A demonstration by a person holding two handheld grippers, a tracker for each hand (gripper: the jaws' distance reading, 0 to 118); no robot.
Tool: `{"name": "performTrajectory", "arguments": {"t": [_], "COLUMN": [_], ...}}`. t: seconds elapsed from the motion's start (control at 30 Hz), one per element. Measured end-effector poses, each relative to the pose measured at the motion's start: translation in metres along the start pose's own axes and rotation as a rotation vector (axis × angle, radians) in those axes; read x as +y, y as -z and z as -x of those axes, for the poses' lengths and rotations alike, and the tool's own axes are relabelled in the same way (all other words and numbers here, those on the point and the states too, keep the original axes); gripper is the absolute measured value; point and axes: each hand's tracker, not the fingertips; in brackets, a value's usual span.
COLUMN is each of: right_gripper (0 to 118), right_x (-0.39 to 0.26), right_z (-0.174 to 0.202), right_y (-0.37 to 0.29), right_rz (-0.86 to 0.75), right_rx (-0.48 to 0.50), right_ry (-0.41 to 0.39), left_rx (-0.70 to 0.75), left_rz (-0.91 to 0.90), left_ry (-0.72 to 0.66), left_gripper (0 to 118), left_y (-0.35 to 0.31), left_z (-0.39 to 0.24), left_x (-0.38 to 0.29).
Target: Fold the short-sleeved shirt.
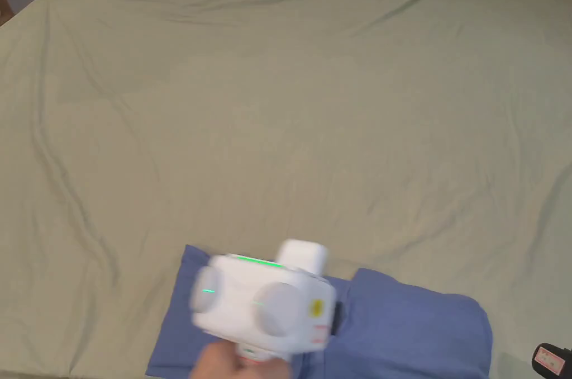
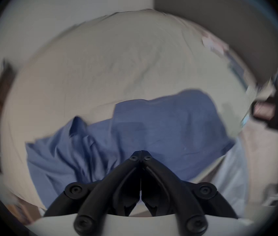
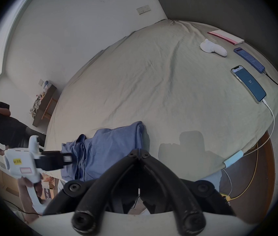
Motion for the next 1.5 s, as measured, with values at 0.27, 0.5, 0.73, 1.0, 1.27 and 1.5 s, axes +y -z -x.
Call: {"name": "performTrajectory", "arguments": {"t": [0.27,0.5,0.73,1.0,1.27,1.5], "right_gripper": [0,0,0,0,0,0], "right_x": [-0.001,-0.003,-0.005,-0.007,-0.005,-0.004], "right_z": [0.032,0.047,0.045,0.047,0.047,0.042], "right_y": [0.022,0.025,0.026,0.023,0.021,0.024], "right_rz": [0.047,0.066,0.077,0.075,0.065,0.056], "right_rx": [0.003,-0.007,-0.029,-0.026,-0.014,0.013], "right_ry": [-0.053,-0.097,-0.093,-0.096,-0.094,-0.081], "left_rx": [-0.054,-0.190,-0.414,-0.446,-0.256,-0.058], "left_rz": [-0.084,-0.003,-0.001,0.088,0.012,-0.049], "left_ry": [-0.231,-0.232,-0.287,-0.412,-0.336,-0.404], "left_gripper": [2,115,111,20,16,14], "left_y": [-0.064,-0.045,0.003,0.009,-0.028,-0.101], "left_z": [0.183,0.181,0.226,0.231,0.224,0.258], "left_x": [-0.026,-0.045,-0.026,-0.035,-0.022,-0.020]}}
